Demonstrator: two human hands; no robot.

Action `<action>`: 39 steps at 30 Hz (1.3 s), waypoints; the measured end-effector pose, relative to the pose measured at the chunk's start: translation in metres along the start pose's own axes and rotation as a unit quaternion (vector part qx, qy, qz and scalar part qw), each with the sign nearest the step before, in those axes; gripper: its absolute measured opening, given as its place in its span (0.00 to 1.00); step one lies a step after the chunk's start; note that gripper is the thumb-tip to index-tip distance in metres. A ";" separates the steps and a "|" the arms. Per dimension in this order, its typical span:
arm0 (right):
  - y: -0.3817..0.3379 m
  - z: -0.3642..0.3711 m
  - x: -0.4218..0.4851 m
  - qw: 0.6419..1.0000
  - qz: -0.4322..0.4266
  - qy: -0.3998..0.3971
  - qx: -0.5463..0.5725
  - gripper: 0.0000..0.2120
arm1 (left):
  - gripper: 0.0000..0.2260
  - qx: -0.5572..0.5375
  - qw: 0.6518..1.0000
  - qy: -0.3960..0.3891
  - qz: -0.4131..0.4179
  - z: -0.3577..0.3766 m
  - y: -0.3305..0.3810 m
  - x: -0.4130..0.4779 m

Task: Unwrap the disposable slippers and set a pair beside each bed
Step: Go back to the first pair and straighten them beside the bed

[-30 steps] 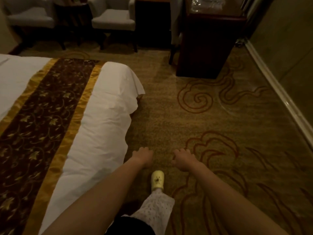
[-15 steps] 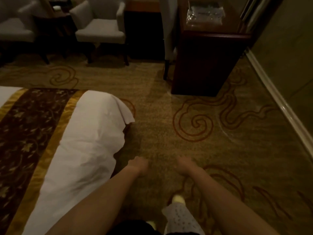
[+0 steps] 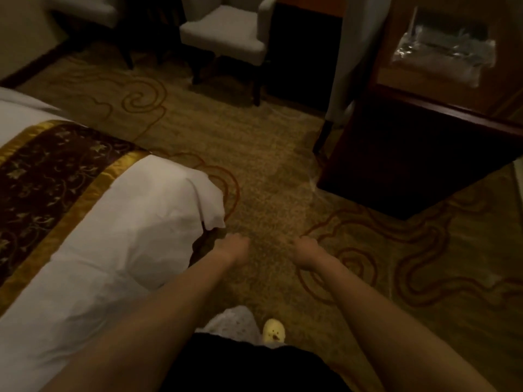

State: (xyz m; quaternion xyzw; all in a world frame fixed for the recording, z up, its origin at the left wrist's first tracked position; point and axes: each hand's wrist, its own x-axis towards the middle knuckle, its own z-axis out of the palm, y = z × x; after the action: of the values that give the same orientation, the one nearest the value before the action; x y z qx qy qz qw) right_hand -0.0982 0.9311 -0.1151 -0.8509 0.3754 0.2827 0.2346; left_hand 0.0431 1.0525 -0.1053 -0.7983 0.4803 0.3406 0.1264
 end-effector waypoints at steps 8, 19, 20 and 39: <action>0.020 -0.105 0.122 0.998 -0.048 -0.026 -0.014 0.23 | 0.18 -0.041 0.997 -0.008 -0.058 -0.086 -0.007 0.121; 0.022 -0.277 0.299 0.995 -0.073 -0.043 -0.053 0.22 | 0.19 -0.098 0.988 -0.004 -0.123 -0.232 -0.042 0.283; 0.020 -0.291 0.311 0.994 -0.077 -0.049 -0.054 0.23 | 0.19 -0.102 0.987 -0.006 -0.128 -0.244 -0.045 0.294; -0.114 -0.502 0.586 0.922 -0.270 -0.122 -0.250 0.23 | 0.20 -0.391 0.863 0.042 -0.318 -0.413 -0.142 0.429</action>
State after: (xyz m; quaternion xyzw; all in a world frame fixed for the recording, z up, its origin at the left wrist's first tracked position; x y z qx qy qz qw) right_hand 0.4698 0.3966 -0.1124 -0.9099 0.0167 0.3948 0.1262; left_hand 0.4698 0.6139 -0.1046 -0.9052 0.0324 0.4078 -0.1150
